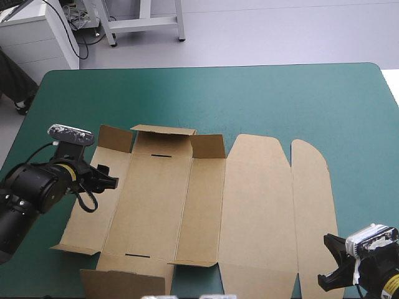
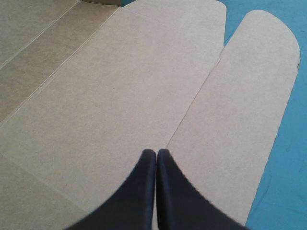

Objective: Fold the box

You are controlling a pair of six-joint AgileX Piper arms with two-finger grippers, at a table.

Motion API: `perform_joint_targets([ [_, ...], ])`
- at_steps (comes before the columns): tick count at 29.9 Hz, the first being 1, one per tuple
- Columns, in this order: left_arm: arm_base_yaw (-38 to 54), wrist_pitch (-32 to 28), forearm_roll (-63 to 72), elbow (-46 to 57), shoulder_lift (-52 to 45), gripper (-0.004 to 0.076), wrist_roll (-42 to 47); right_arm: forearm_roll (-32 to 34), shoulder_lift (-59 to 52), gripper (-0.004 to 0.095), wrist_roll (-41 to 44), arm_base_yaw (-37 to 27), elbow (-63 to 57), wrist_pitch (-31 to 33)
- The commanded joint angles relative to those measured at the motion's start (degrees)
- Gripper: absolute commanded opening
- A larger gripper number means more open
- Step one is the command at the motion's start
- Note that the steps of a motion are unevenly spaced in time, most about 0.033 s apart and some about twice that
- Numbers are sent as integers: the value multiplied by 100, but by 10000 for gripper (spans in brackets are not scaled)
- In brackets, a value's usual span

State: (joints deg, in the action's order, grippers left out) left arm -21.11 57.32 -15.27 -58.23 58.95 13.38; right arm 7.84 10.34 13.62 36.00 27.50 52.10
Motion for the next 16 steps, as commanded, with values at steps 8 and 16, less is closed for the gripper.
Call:
perform_joint_targets([
  [8, 2881, 189, 2220, -395, 674, 498, -2313, 70, 72, -14, -28, -8, 134, -408],
  [16, 4441, 1067, 4009, -291, 1502, 498, -4591, 70, 72, -14, -28, -8, 134, -408],
])
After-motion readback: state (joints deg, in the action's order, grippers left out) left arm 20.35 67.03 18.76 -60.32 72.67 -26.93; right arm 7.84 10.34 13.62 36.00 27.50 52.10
